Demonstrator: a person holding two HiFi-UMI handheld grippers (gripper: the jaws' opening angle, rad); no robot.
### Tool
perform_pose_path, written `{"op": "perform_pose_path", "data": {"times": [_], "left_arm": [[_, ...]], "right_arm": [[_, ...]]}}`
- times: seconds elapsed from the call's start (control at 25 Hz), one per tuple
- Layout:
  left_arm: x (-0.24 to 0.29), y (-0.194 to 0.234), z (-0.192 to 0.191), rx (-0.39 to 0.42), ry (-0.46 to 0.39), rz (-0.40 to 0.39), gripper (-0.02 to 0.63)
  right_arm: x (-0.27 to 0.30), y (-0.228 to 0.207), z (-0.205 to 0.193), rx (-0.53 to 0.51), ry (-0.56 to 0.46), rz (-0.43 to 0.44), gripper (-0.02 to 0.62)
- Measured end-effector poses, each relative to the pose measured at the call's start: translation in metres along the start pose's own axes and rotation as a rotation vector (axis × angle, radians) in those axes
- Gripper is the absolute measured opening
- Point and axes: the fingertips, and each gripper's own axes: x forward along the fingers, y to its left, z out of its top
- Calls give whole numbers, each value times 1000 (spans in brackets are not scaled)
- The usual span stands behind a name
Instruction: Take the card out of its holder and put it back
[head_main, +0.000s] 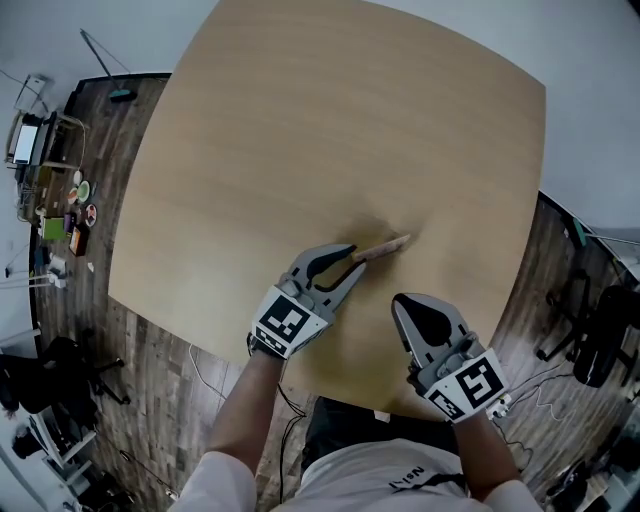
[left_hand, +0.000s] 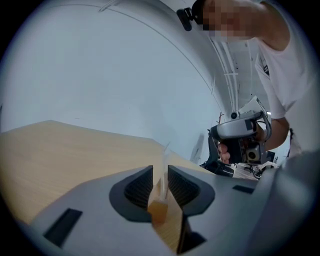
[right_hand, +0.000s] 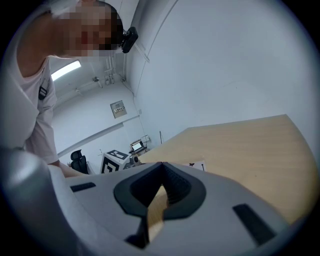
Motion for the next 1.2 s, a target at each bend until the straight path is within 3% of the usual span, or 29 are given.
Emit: {"op": "perform_pose_path", "data": {"times": [0.44,0.6,0.8,1.2], "left_arm": [[23,-6,-2,74,14,-90,86],[30,-10,-4,94,31,-104,35],[27,-11,-1,60,22,-106,26],[17,-8,39,9,-32,-81,26]], "right_arm": [[4,-4,-7,11,20,15,12],[0,-8,-9,16,28,11,12],[-4,-6,-8,9,29,10,12],[-19,-2,14,-14,-4,5,12]]}}
